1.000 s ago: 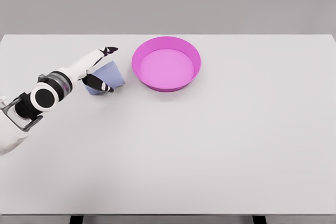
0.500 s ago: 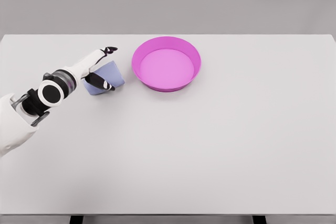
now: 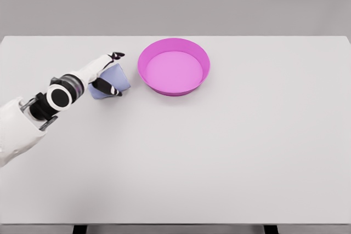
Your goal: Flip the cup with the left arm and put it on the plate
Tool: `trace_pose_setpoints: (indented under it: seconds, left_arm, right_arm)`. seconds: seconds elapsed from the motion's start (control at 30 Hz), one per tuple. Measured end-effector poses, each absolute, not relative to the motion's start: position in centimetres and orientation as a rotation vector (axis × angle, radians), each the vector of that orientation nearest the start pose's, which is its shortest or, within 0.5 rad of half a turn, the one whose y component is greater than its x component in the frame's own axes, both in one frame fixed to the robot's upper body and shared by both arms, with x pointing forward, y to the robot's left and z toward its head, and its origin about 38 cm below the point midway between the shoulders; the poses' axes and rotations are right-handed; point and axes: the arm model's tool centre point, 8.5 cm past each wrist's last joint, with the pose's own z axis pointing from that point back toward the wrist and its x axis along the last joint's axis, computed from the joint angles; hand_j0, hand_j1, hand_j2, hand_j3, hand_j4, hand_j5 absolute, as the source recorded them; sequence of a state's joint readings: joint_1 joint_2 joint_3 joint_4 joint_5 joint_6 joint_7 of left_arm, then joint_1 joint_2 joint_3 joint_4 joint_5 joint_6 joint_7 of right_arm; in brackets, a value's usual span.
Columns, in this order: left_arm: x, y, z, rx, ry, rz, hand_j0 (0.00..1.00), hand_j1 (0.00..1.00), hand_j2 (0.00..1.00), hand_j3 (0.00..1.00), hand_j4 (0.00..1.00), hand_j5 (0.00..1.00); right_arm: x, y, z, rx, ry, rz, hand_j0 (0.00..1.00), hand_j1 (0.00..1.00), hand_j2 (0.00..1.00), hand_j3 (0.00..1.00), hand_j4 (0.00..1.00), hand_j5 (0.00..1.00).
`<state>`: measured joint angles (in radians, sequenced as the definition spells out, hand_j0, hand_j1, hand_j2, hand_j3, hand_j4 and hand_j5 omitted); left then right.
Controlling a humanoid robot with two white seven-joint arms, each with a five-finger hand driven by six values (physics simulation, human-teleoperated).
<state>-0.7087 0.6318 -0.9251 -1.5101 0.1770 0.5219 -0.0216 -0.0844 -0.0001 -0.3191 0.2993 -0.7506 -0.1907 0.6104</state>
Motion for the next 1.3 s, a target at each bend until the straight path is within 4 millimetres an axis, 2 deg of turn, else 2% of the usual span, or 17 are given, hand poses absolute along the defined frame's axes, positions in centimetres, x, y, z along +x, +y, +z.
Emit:
trace_pose_setpoints:
  seconds: [0.1, 0.23, 0.33, 0.47, 0.6, 0.83, 0.97, 1.17, 1.3]
  left_arm:
    - [47.0, 23.4, 14.6, 0.373, -1.141, -1.023, 0.92, 0.92, 0.92, 0.92, 0.92, 0.92]
    - [47.1, 23.6, 14.2, 0.372, -1.127, -1.021, 0.73, 0.73, 0.73, 0.73, 0.73, 0.73]
    - [47.1, 23.6, 14.1, 0.363, -1.125, -1.015, 0.66, 0.66, 0.66, 0.66, 0.66, 0.66]
    - [47.1, 23.5, 14.2, 0.350, -1.133, -1.016, 0.64, 0.64, 0.64, 0.64, 0.64, 0.64]
    - [47.1, 23.2, 15.1, 0.303, -1.240, -1.027, 0.62, 0.62, 0.62, 0.62, 0.62, 0.62]
    - [47.4, 24.0, 18.4, 0.250, -1.499, -1.018, 0.60, 0.60, 0.60, 0.60, 0.60, 0.60]
    - [47.7, 23.8, 20.2, 0.191, -1.655, -0.980, 0.60, 0.60, 0.60, 0.60, 0.60, 0.60]
    - [47.9, 20.8, 20.1, 0.029, -1.825, -0.929, 0.58, 0.58, 0.58, 0.58, 0.58, 0.58]
    - [48.0, 18.7, 19.4, -0.103, -1.933, -0.873, 0.63, 0.63, 0.63, 0.63, 0.63, 0.63]
  right_arm:
    - [0.8, -22.9, -24.3, 0.350, -0.307, -1.013, 1.00, 1.00, 1.00, 1.00, 1.00, 1.00]
    - [0.8, -22.9, -24.3, 0.351, -0.307, -1.013, 1.00, 1.00, 1.00, 1.00, 1.00, 1.00]
    - [0.8, -22.9, -24.3, 0.351, -0.307, -1.013, 1.00, 1.00, 1.00, 1.00, 1.00, 1.00]
    - [0.8, -22.9, -24.3, 0.351, -0.307, -1.013, 1.00, 1.00, 1.00, 1.00, 1.00, 1.00]
    - [0.8, -22.9, -24.3, 0.351, -0.307, -1.013, 1.00, 1.00, 1.00, 1.00, 1.00, 1.00]
    - [0.8, -22.9, -24.3, 0.351, -0.307, -1.013, 1.00, 1.00, 1.00, 1.00, 1.00, 1.00]
    - [0.8, -22.9, -24.3, 0.351, -0.307, -1.013, 1.00, 1.00, 1.00, 1.00, 1.00, 1.00]
    - [0.8, -22.9, -24.3, 0.350, -0.307, -1.013, 1.00, 1.00, 1.00, 1.00, 1.00, 1.00]
    - [0.8, -22.9, -24.3, 0.351, -0.307, -1.013, 1.00, 1.00, 1.00, 1.00, 1.00, 1.00]
